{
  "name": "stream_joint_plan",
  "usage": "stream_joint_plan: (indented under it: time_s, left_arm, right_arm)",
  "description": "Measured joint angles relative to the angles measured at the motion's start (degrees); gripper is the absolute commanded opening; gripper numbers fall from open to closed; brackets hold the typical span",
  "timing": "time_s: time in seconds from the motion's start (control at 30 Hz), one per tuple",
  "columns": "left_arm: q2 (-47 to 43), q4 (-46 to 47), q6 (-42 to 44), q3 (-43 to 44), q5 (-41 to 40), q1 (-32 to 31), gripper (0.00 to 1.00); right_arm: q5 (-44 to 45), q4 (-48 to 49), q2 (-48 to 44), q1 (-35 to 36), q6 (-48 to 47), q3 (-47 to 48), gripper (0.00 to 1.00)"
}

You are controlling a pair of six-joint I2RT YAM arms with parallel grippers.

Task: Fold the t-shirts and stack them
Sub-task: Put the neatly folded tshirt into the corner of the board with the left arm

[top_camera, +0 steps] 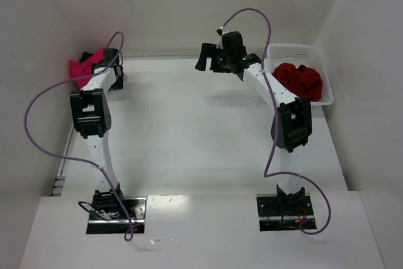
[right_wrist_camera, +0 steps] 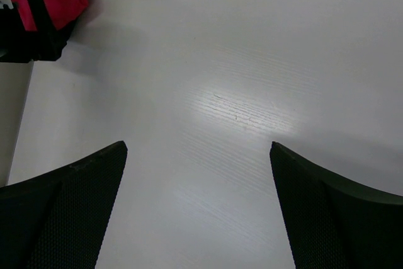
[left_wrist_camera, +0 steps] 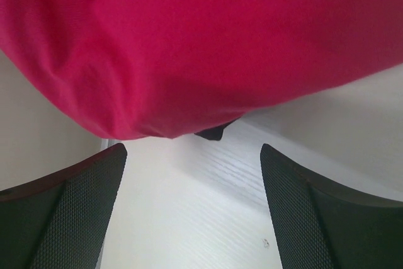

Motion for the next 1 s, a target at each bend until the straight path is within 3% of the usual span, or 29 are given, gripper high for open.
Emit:
stream_joint_plan:
  time_s: [0.3, 0.47, 0.5, 0.77, 1.0]
  left_arm:
    - [6.1, 1.0, 0.6, 5.4, -5.4, -0.1, 0.94]
    - [7.3, 1.7, 1.6, 5.8, -7.7, -0.1, 0.67]
    - [7.6, 2.0, 1.6, 5.8, -8.1, -0.1, 0.57]
    - [9.0, 2.8, 3.0, 5.8, -8.0, -0.2, 0.21]
    - [8.8, 2.7, 2.9, 5.8, -5.6, -0.3, 0.19]
  right_arm:
    - [0.2, -0.4, 0.0, 0.0, 0.0, 0.0, 1.00]
    - [0.2, -0.8, 0.0, 0.0, 0.0, 0.0, 1.00]
    - [0.2, -0.9, 0.0, -0.2, 0.0, 0.0, 1.00]
    - [0.5, -1.7, 0.0, -0.3, 0.0, 0.0, 1.00]
    - [0.7, -1.9, 0.0, -0.4, 0.2, 0.0, 1.00]
